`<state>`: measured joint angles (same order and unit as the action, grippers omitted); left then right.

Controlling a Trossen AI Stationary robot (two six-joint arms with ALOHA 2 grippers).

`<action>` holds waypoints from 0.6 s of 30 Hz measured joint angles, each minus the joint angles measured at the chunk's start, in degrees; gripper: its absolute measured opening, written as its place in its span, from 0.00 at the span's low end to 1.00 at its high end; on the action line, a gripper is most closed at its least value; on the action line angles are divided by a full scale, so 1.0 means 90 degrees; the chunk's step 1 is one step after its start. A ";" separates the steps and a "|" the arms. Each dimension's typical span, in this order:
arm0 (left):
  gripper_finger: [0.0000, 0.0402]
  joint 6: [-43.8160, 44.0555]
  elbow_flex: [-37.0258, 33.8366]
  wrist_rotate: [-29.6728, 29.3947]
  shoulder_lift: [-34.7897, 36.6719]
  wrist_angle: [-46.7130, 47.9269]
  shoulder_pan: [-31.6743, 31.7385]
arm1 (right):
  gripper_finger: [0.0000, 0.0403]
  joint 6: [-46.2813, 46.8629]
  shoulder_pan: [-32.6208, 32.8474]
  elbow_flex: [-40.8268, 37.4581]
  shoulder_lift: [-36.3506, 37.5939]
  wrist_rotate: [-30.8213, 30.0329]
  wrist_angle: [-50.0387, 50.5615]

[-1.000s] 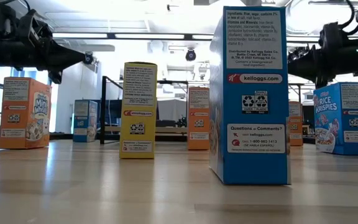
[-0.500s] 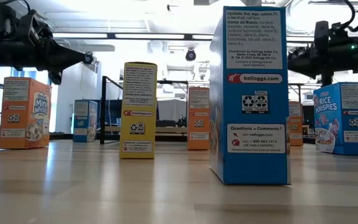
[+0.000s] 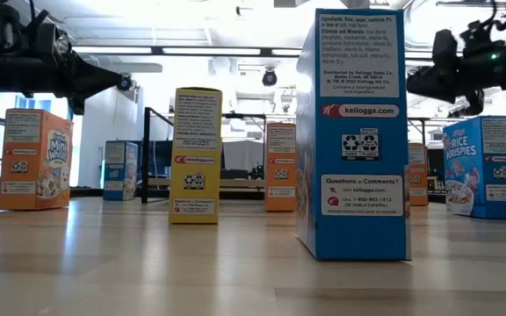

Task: Stack cereal on shelf
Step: Put the top right orange cereal box on the shelf

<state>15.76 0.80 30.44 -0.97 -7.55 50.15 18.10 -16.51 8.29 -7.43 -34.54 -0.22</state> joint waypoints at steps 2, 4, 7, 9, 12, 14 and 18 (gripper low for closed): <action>0.01 -0.0076 0.0000 -0.0005 0.0002 -0.0010 0.0000 | 0.26 0.0234 0.0002 0.0230 -0.0343 -0.0206 0.0429; 0.01 -0.0087 0.0000 -0.0007 0.0000 -0.0002 0.0000 | 0.38 0.0603 0.0002 0.0407 -0.0793 -0.0428 0.0841; 0.01 -0.0100 0.0000 0.0029 0.0000 -0.0002 0.0000 | 0.56 0.1204 0.0002 0.0648 -0.1542 -0.0719 0.1072; 0.01 -0.0102 0.0000 0.0034 0.0000 -0.0005 0.0000 | 0.66 0.1658 0.0000 0.0860 -0.2104 -0.1025 0.1300; 0.01 -0.0099 0.0000 0.0002 0.0000 -0.0002 0.0000 | 0.76 0.2234 -0.0010 0.1337 -0.2924 -0.1492 0.1850; 0.01 -0.0101 0.0000 0.0002 0.0001 -0.0002 -0.0007 | 0.79 0.2556 -0.0104 0.1712 -0.3442 -0.1594 0.2212; 0.01 0.0128 0.0000 0.0003 0.0002 0.0052 -0.0007 | 0.80 0.3154 -0.0566 0.2454 -0.4448 -0.1269 0.3028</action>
<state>16.91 0.80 30.47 -0.96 -7.09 50.09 46.49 -21.60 30.37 -47.46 -45.97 27.03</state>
